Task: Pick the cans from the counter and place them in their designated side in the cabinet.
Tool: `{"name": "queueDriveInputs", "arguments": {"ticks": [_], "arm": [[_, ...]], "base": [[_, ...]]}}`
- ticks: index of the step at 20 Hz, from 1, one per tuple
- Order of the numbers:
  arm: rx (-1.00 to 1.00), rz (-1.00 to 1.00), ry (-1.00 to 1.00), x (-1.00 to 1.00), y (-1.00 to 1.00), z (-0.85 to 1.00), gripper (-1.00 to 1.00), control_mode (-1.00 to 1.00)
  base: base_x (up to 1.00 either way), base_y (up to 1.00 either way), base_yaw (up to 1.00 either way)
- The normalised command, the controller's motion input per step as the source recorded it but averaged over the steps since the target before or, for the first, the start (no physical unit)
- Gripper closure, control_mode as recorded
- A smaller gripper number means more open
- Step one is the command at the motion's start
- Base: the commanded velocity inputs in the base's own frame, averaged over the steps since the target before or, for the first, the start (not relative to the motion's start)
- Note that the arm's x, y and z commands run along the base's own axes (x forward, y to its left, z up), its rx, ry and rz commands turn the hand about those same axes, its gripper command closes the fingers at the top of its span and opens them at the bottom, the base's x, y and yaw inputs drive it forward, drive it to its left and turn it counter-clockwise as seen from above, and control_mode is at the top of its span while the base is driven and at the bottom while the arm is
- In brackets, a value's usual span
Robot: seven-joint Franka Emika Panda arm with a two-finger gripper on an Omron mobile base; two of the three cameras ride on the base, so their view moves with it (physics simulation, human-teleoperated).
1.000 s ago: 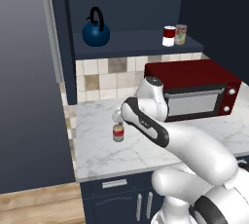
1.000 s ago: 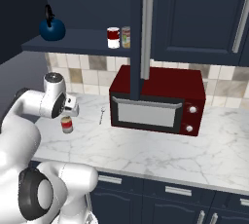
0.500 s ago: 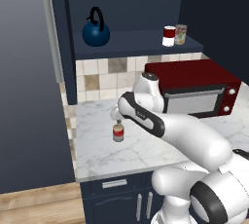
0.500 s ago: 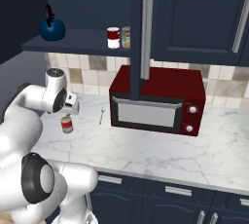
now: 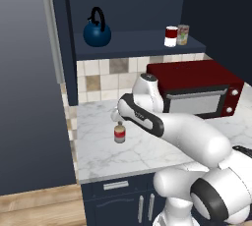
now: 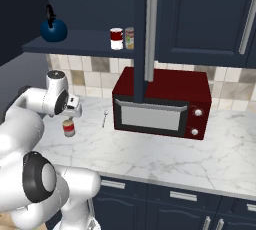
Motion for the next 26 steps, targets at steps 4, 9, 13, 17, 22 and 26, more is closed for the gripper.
{"name": "queueDriveInputs", "arguments": {"ticks": [4,9,13,17,22,26], "arm": [[0.00,0.00,0.00,0.14,0.01,-0.10,-1.00,-1.00],[0.00,0.00,0.00,0.12,0.03,-0.11,-1.00,-1.00],[0.00,0.00,0.00,0.13,0.05,-0.10,-1.00,-1.00],[-0.03,0.00,-0.02,0.06,0.08,-0.08,-1.00,-1.00],[-0.04,0.00,0.00,0.06,0.05,-0.10,-1.00,-1.00],[-0.04,0.00,0.00,0.09,0.00,-0.13,-1.00,-1.00]], "base": [[0.00,0.00,0.00],[0.00,0.00,0.00],[0.00,0.00,0.00],[0.00,0.00,0.00],[0.00,0.00,0.00],[0.00,0.00,0.00]]}}
